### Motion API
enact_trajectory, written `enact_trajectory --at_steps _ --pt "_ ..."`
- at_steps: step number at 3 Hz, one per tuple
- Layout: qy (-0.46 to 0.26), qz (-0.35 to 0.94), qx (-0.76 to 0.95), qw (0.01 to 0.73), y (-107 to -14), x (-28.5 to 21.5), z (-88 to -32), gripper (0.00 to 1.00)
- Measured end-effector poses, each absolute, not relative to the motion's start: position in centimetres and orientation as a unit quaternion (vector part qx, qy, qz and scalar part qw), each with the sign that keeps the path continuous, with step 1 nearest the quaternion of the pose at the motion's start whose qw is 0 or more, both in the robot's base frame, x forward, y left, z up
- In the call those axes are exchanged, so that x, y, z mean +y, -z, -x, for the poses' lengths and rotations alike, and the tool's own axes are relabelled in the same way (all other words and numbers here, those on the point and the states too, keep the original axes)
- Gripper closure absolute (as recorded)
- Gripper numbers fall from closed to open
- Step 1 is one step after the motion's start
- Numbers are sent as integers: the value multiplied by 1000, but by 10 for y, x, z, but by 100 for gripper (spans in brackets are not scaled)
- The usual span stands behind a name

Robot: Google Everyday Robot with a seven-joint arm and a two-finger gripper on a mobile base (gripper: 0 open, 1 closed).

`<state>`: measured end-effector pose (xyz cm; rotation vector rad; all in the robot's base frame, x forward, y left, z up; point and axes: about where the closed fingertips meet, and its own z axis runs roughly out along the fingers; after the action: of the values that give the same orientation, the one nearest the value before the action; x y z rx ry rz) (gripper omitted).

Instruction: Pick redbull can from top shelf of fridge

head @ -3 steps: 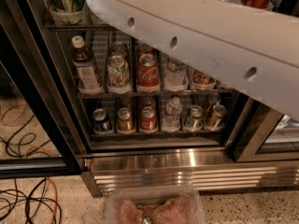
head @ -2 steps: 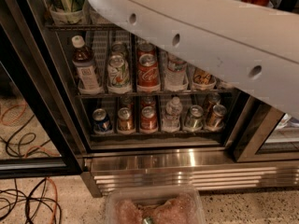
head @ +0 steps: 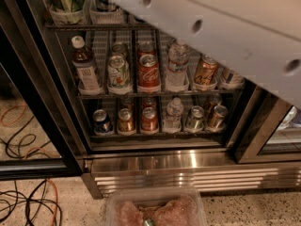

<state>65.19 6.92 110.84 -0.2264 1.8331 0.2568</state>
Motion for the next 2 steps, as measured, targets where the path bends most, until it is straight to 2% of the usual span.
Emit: enact_trajectory --at_steps 1,2 --pt "-125 114 793 585 -1124 48 -631 100" --pt "-132 135 798 573 -1119 54 -622 100"
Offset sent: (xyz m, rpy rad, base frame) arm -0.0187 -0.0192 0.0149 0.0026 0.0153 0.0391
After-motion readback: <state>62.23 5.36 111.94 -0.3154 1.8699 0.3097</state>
